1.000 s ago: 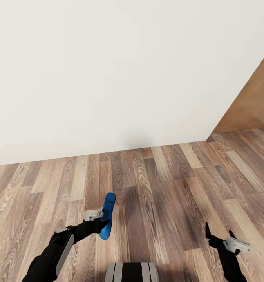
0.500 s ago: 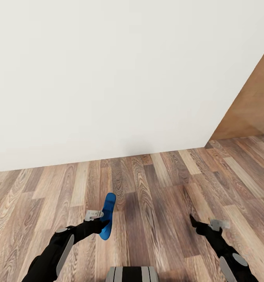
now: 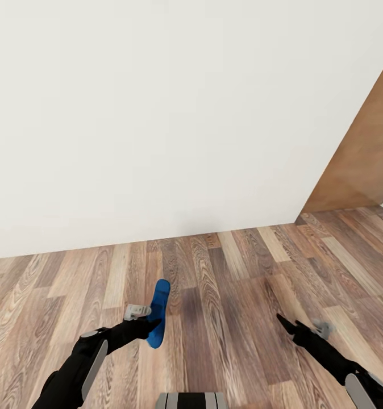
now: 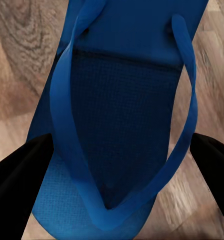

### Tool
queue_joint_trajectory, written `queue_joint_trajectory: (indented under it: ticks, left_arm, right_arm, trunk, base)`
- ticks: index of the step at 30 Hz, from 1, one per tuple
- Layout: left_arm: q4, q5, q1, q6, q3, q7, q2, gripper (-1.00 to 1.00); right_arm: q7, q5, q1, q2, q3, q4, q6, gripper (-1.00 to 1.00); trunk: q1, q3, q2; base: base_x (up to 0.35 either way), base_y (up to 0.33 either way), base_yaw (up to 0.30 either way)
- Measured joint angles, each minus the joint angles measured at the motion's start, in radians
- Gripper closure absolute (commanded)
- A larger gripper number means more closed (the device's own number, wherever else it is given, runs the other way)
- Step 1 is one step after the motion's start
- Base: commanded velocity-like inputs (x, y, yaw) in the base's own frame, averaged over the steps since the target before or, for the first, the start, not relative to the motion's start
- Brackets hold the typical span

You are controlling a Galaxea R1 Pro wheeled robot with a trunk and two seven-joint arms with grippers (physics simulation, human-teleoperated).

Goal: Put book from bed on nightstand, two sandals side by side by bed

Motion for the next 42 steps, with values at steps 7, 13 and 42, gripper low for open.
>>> queue_joint_trajectory:
  ticks: [7, 13, 42]
  left_arm:
    - [0.004, 0.009, 0.0, 0.002, 0.0, -0.014, -0.002, 1.0]
    - [0.003, 0.007, 0.0, 0.004, -0.002, -0.014, -0.004, 1.0]
    - [0.006, 0.006, 0.0, 0.006, -0.008, -0.017, -0.014, 1.0]
  right_arm:
    - [0.027, -0.038, 0.0, -0.002, -0.001, 0.03, 0.002, -1.0]
    - [0.027, -0.037, 0.0, -0.002, 0.003, 0.059, -0.001, -1.0]
    - [0.028, -0.038, 0.0, -0.002, 0.004, 0.28, 0.004, -1.0]
  trunk:
    - [-0.003, 0.027, 0.002]
    - [-0.006, 0.05, 0.003]
    - [-0.019, 0.163, 0.01]
  base:
    - [0.0, 0.0, 0.0]
    - [0.0, 0.0, 0.0]
    - [0.0, 0.0, 0.0]
